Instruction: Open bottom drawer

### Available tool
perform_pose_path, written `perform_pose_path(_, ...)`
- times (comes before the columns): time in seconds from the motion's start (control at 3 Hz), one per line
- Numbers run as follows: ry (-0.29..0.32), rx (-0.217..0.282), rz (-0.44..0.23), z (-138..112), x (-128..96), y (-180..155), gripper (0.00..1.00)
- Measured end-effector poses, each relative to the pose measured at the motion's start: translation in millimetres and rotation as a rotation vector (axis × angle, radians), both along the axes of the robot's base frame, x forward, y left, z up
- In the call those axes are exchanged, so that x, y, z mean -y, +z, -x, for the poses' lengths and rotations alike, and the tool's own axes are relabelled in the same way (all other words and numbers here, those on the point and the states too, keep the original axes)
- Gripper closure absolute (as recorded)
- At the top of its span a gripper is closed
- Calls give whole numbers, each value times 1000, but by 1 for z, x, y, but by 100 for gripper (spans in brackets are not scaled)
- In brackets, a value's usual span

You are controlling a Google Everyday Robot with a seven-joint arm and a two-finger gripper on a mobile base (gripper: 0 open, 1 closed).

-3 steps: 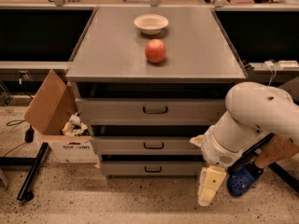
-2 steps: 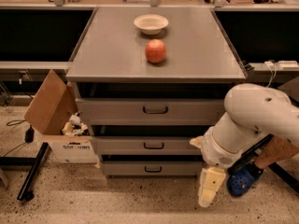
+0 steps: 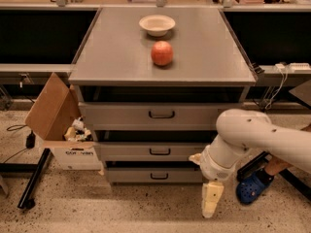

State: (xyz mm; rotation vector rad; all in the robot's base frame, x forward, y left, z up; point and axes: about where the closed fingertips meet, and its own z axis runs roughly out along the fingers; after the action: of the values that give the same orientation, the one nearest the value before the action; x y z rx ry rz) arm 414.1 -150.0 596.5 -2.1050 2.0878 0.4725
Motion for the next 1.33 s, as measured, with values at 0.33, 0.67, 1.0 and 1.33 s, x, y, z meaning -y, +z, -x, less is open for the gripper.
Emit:
perform_pose_path(0.33, 107, -41, -28, -9, -1, -88, 0)
perform_pose_path(0.67, 152, -78, -53, -12, -4, -139, 0)
perform_pose_path(1.0, 147, -137, -96, -13, -8, -201, 0)
perform_pose_path(1.33, 147, -137, -96, -13, -8, -201, 0)
